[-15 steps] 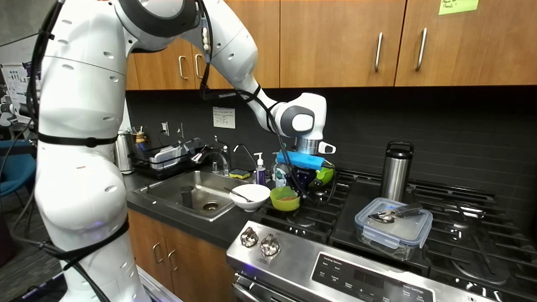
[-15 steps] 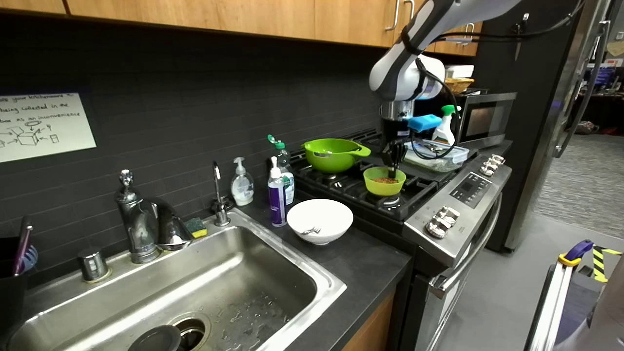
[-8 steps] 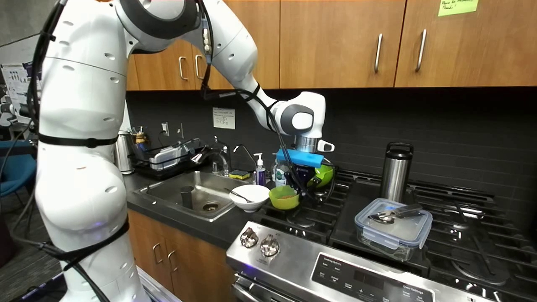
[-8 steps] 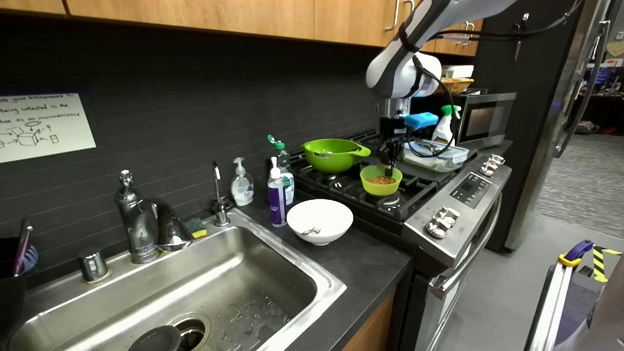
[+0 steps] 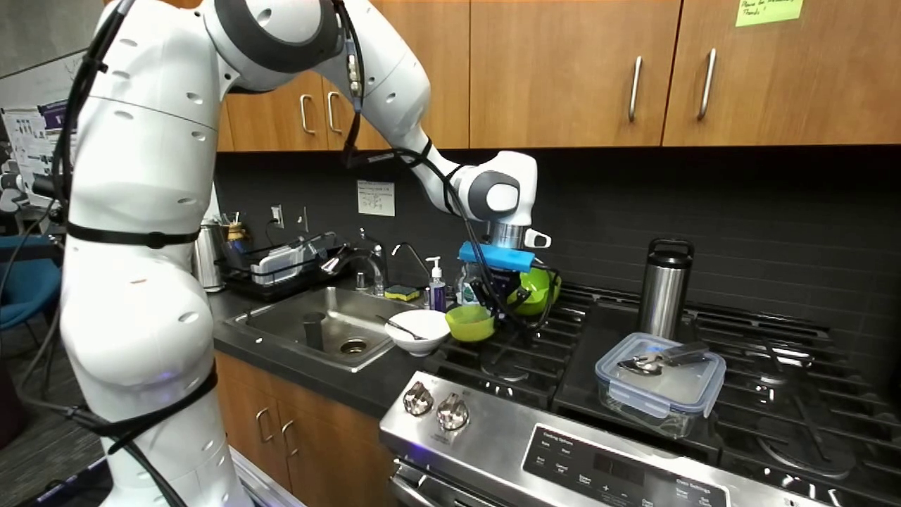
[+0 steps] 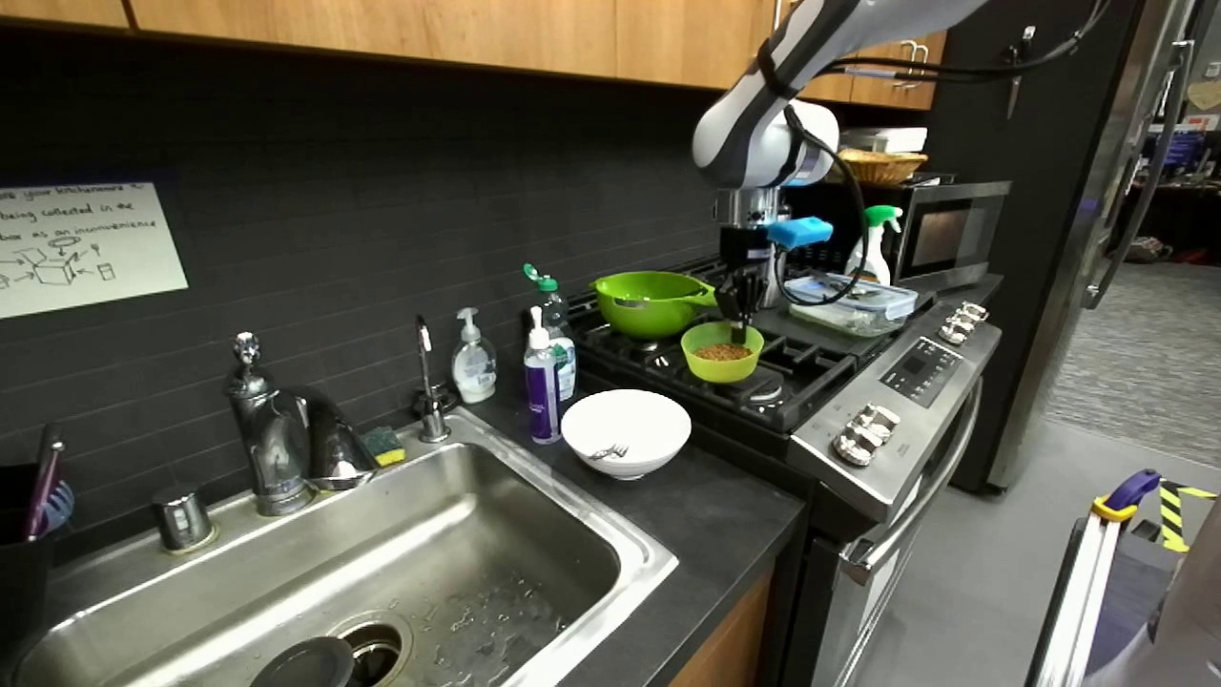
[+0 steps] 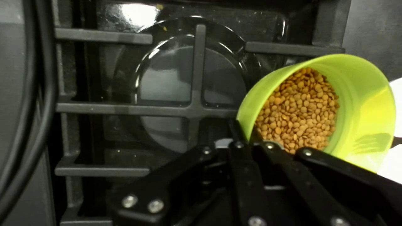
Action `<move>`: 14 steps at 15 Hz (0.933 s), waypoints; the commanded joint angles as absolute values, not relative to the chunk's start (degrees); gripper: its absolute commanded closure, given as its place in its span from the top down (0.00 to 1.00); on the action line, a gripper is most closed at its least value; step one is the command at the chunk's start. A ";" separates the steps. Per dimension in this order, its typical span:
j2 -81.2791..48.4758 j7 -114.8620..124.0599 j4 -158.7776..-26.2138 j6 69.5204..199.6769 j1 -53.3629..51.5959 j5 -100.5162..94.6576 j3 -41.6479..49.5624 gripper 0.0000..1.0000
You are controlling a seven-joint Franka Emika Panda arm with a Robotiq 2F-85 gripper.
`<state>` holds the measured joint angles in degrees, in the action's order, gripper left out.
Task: Pour some of the content of the yellow bowl into the white bowl
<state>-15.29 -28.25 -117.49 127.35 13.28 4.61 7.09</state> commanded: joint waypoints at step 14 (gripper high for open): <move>-16.20 -26.99 -115.55 125.23 12.54 3.15 5.47 0.01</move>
<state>-16.40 -27.60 -116.28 126.47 12.79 4.34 5.68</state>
